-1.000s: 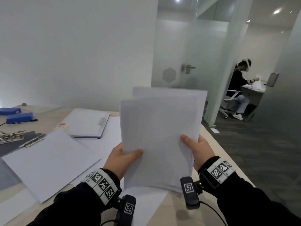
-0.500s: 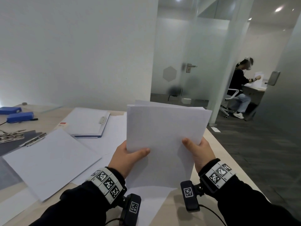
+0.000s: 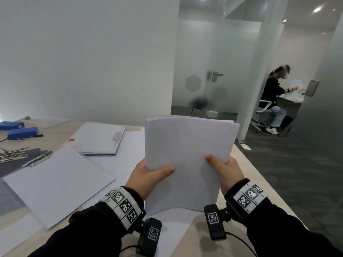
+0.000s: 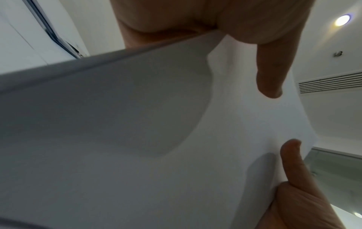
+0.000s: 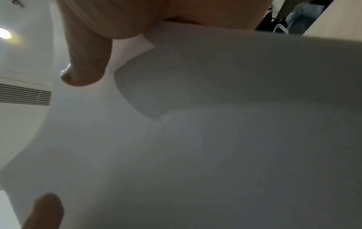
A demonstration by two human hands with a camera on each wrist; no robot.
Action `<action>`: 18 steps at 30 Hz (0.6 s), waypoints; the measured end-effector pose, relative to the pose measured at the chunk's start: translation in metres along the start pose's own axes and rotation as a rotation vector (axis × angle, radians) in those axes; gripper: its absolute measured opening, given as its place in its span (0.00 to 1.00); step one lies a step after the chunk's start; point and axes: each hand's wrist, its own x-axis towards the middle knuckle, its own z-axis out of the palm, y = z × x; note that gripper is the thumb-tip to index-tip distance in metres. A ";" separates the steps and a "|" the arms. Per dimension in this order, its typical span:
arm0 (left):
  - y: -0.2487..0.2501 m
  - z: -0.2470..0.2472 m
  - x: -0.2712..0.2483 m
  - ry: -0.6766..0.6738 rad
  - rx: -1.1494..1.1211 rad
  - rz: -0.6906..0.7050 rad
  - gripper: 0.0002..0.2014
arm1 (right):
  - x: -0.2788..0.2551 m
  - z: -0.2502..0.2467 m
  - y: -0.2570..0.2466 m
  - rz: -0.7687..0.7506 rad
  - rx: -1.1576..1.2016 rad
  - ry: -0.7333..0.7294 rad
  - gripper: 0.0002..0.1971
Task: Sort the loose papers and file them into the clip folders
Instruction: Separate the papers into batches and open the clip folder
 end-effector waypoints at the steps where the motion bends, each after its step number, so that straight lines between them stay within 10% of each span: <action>1: 0.000 -0.002 0.000 -0.005 -0.002 -0.013 0.23 | 0.001 -0.002 0.001 0.006 -0.003 -0.003 0.41; 18: -0.006 -0.012 -0.002 -0.006 0.041 -0.131 0.19 | -0.007 -0.005 0.008 0.071 -0.005 -0.050 0.23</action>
